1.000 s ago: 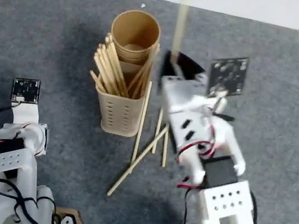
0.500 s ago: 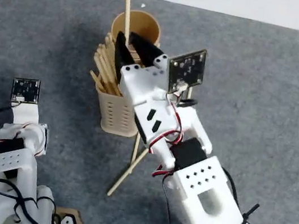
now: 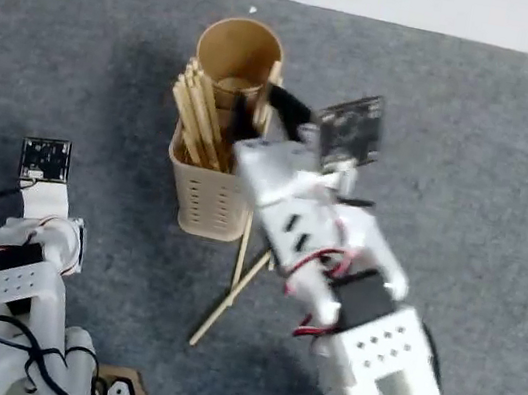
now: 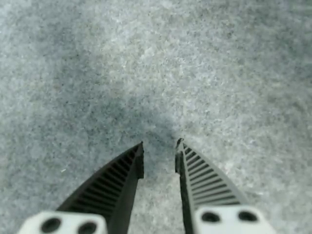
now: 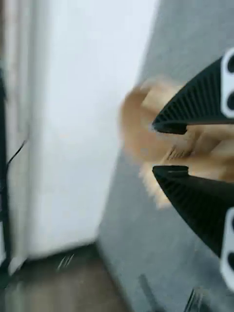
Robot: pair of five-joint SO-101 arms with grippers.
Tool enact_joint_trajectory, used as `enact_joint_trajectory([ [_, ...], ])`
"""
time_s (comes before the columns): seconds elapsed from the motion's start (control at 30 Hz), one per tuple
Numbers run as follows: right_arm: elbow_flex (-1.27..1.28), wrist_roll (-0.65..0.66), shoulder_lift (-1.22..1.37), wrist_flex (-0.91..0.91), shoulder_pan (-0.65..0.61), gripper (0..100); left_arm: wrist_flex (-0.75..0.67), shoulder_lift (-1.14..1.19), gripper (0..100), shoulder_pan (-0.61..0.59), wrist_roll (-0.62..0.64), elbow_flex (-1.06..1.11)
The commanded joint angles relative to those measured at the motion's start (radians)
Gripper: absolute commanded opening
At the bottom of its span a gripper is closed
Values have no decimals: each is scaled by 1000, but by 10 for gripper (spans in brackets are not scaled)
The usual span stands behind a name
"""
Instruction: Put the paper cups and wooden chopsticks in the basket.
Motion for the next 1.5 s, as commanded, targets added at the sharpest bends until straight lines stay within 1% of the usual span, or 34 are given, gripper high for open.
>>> enact_joint_trajectory([
  [0.0,-67,-2,-42,283,182,123,-12,-15,140,13,-8,-7],
  [0.07,-35,-3,-41,331,255,123,-12,-15,140,13,-8,-7],
  [0.13,53,-5,-19,344,295,123,-12,-15,140,13,-8,-7],
  [0.27,189,-8,104,340,294,123,-11,-15,140,13,-8,-7],
  [0.4,232,-8,288,234,260,123,-9,-15,140,13,-8,-7],
  [0.57,225,-8,516,117,177,123,-9,-15,140,13,-8,-7],
  [0.73,225,-11,659,7,110,123,-9,-15,140,13,-8,-7],
  [0.87,223,-100,736,-48,105,123,-11,-15,140,13,-8,-7],
  [0.93,223,-107,756,-62,105,123,-11,-15,140,13,-8,-7],
  [1.17,223,-107,757,-53,105,122,-9,-15,140,13,-8,-7],
  [1.2,223,-107,757,-42,105,108,-9,-15,140,13,-8,-7],
  [1.3,180,-106,763,39,105,26,-9,-15,140,13,-8,-7],
  [1.33,163,-106,759,67,105,12,-9,-15,140,13,-8,-7],
  [1.47,101,-112,756,150,93,18,-11,-15,140,13,-8,-7],
])
